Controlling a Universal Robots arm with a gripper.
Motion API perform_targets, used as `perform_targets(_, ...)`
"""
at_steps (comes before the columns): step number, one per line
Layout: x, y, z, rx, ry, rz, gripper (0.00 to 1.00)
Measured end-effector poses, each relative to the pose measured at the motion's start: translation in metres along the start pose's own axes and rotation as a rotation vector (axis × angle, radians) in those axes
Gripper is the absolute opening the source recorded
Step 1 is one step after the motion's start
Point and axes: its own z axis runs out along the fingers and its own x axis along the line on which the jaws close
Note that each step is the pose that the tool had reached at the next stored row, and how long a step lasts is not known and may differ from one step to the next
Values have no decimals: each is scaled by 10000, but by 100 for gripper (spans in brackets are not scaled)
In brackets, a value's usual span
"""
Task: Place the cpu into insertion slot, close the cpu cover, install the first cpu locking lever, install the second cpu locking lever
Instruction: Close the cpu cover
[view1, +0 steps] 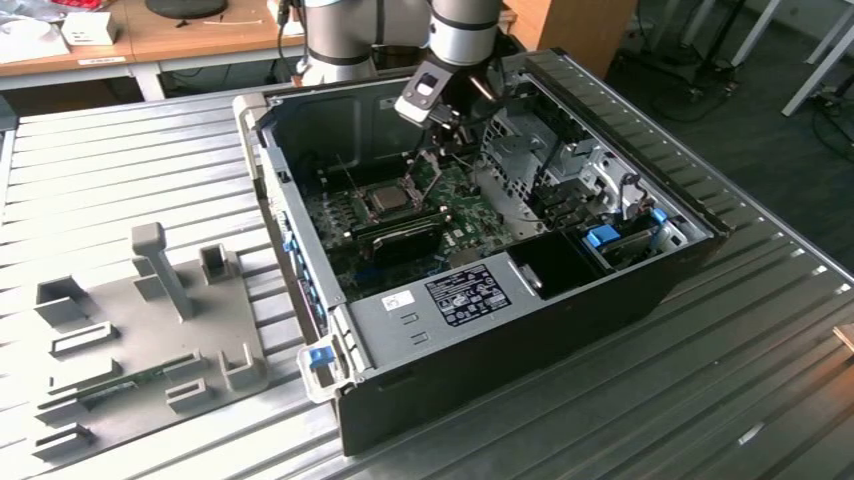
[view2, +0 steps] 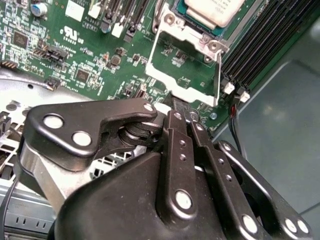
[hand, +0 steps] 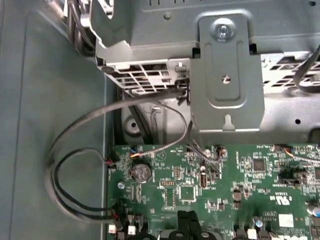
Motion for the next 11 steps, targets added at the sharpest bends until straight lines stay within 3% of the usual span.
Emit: perform_targets(11, -4, -151, -9, 0, 0, -1, 11)
